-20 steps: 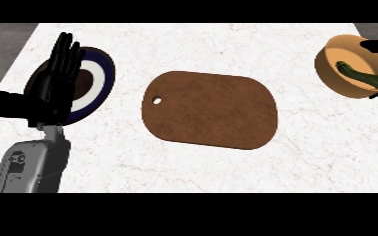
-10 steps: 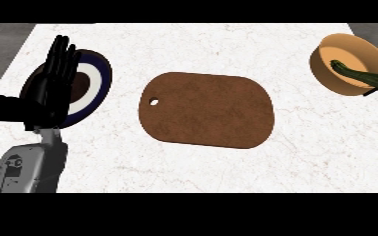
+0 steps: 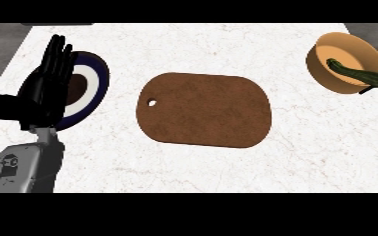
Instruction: Pick the squash from the cutting board and place it in the pot
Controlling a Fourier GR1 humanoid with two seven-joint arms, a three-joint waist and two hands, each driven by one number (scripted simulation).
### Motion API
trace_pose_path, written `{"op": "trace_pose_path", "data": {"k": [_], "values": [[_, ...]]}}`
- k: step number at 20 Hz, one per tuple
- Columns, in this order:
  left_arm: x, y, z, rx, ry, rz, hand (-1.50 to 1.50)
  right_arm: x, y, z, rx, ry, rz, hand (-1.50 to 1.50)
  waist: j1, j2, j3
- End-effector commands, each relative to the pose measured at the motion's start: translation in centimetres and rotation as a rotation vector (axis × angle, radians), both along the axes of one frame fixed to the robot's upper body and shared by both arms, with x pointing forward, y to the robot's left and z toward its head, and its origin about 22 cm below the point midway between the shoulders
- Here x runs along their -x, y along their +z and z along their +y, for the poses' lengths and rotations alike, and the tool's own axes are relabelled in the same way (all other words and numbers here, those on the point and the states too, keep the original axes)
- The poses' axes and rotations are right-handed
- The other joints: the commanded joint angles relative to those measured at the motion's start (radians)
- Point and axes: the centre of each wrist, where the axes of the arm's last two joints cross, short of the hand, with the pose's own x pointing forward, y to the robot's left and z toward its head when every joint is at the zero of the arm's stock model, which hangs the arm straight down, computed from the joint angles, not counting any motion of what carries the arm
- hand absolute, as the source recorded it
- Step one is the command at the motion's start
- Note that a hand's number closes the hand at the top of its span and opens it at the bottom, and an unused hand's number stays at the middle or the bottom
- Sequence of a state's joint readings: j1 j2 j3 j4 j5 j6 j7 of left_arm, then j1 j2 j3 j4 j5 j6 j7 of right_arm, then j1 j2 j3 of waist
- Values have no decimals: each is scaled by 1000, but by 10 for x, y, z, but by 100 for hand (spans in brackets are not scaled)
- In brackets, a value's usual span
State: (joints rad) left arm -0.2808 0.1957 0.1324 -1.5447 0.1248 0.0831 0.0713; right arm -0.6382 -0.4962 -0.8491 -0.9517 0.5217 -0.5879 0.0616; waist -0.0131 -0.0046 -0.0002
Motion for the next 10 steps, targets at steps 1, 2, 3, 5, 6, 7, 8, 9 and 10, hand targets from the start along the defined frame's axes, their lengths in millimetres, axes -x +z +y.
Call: {"op": "trace_pose_path", "data": {"k": [1,2,3,5,6,7,8,9,10], "values": [[5,2,15,7,7,0,0,51,-5,-21,30,-10,-31,-150,-4,-2,0],[-14,6,8,4,-2,-10,0,48,-7,-26,10,-49,-47,-150,2,4,0],[10,-2,-11,2,-7,-11,0,63,-6,-16,26,-33,-33,-150,0,-1,0],[14,-21,8,1,-21,6,0,80,-16,-20,9,-49,-37,-150,2,1,-1],[-7,-5,2,0,5,1,0,103,-22,-31,17,-42,-48,-150,-9,1,0],[12,-1,7,-2,15,5,0,104,-14,-33,20,-41,-43,-150,6,1,0],[6,0,-3,4,-6,-16,0,110,5,-43,8,-17,-33,-150,4,2,0],[16,-6,3,3,10,1,0,119,4,-42,23,-25,-42,-150,7,2,0],[10,11,-7,6,4,-8,0,131,-7,-37,18,-43,-48,-150,4,1,0]]}}
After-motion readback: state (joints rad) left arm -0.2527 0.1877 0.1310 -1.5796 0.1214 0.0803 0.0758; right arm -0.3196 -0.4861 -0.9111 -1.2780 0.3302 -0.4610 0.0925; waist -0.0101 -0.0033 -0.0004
